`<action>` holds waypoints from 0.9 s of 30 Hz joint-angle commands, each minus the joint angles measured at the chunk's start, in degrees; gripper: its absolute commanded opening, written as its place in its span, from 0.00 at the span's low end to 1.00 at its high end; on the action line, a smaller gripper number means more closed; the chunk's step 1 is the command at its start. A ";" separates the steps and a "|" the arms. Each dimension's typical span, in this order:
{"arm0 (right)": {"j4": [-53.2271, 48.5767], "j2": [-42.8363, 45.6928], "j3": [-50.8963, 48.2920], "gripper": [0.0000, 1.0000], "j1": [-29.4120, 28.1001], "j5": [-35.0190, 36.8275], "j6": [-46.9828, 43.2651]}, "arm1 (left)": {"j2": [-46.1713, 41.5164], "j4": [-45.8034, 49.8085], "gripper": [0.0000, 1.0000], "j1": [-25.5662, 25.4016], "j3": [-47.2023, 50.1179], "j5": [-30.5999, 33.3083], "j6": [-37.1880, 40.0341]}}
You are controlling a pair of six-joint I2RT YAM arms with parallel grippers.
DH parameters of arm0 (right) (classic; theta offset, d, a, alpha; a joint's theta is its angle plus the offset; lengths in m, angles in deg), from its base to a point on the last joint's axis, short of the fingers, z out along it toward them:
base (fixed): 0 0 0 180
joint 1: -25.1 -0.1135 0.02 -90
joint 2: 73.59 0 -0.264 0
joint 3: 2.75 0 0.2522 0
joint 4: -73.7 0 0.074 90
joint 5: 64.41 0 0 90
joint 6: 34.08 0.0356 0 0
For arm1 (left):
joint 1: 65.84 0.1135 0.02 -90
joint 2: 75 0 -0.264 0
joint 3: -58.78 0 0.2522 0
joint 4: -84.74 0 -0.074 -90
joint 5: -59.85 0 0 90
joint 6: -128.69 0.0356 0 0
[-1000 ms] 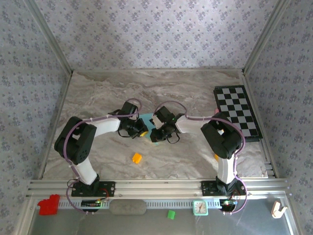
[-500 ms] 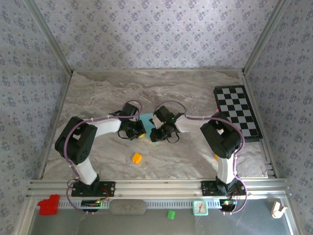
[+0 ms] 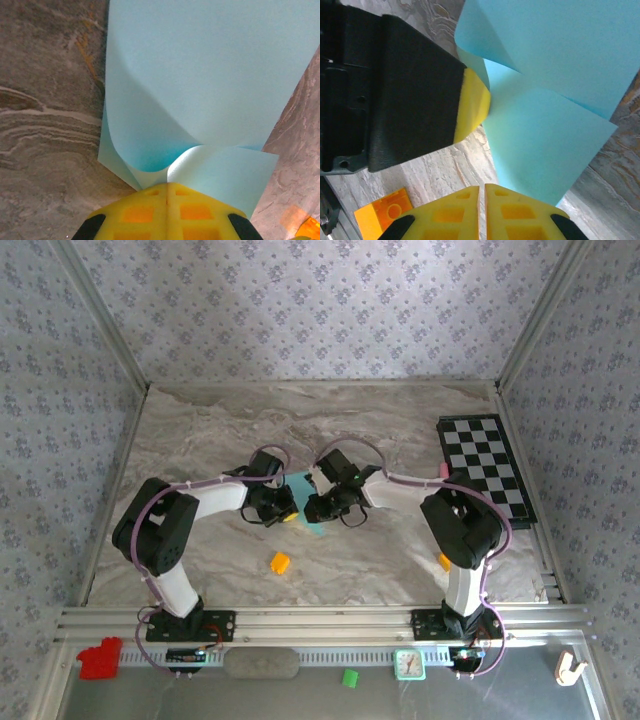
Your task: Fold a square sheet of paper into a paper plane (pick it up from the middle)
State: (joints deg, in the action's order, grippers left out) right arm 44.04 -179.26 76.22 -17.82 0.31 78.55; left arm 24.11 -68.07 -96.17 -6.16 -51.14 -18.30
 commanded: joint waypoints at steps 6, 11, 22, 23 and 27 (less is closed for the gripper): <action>-6.33 -2.67 2.59 0.10 -1.82 2.05 -2.83 | 3.89 6.55 0.03 0.75 1.18 5.76 -1.52; -7.72 -3.83 2.62 0.10 -2.15 4.58 -3.38 | 4.58 7.92 0.03 0.80 1.08 6.58 -1.76; -9.63 -4.46 2.64 0.09 -2.00 6.46 -4.44 | 5.90 9.16 0.03 1.52 0.83 6.52 -0.41; -9.73 -4.46 2.63 0.09 -2.06 6.47 -4.51 | 5.96 9.20 0.03 1.56 0.78 6.50 -0.25; -9.85 -4.59 2.64 0.09 -1.90 6.82 -4.78 | 6.41 9.49 0.03 1.52 0.57 6.41 0.35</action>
State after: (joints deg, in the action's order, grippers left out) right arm 37.37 -182.52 77.72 -19.74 5.40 74.92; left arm 25.62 -65.64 -95.45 -7.96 -52.56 -19.20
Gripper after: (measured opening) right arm 0.092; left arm 0.056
